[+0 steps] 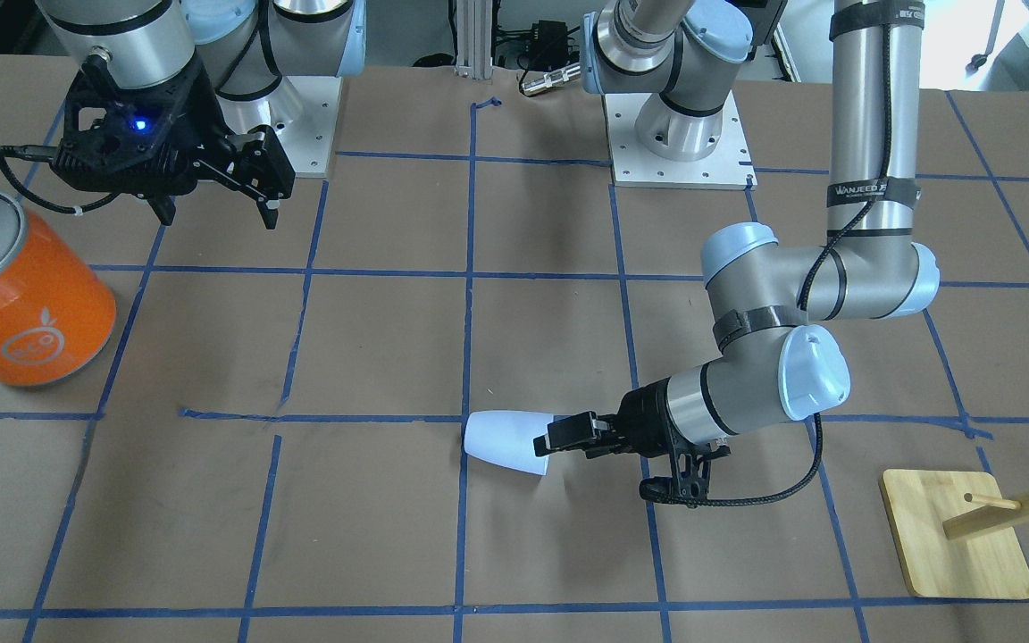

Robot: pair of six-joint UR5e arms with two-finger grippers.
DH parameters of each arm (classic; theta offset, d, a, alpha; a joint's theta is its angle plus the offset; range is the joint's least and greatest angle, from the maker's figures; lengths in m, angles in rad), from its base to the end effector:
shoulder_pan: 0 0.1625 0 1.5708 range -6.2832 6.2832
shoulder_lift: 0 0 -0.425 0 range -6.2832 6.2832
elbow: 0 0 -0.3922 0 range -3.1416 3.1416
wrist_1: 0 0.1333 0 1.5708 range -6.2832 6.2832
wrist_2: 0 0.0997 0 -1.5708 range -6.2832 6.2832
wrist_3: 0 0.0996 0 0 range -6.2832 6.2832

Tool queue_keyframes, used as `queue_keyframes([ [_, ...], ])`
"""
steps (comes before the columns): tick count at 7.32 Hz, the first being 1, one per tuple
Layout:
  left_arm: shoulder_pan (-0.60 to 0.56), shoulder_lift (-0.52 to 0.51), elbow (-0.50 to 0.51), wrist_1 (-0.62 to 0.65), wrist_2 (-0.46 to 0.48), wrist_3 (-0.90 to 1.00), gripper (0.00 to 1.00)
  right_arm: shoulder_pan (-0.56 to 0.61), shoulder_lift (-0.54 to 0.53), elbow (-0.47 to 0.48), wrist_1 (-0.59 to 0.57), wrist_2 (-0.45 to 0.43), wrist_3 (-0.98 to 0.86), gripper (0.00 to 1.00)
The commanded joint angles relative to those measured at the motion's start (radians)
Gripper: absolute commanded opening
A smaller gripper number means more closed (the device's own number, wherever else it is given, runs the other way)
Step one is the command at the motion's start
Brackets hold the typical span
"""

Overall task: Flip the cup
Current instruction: 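Move the left gripper toward the lying cup while the right arm withdraws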

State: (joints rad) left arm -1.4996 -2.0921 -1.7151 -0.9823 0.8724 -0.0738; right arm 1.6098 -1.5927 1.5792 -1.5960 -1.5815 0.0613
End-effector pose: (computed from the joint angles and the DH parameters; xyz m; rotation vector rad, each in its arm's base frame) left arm -0.1532 -0.6261 0.2051 0.2111 -2.4328 -0.0953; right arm 0.1511 -0.4808 0.4970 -0.0352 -3.1320 0.0614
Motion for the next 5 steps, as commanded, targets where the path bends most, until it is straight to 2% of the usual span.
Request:
queue_keyframes([
  [1, -0.001, -0.011, -0.009, 0.002, -0.015, 0.002, 1.0, -0.001, -0.015, 0.027, -0.015, 0.003, 0.017, 0.92],
  [2, -0.004, -0.016, -0.009, 0.002, -0.015, 0.002, 1.0, -0.001, -0.019, 0.027, -0.019, 0.003, 0.017, 1.0],
  [3, -0.007, -0.017, -0.009, 0.005, -0.016, 0.0, 1.0, -0.001, -0.021, 0.027, -0.056, 0.001, 0.018, 1.0],
  [5, -0.017, -0.022, -0.014, 0.004, -0.038, 0.003, 1.0, 0.001, -0.02, 0.027, -0.058, 0.001, 0.019, 1.0],
])
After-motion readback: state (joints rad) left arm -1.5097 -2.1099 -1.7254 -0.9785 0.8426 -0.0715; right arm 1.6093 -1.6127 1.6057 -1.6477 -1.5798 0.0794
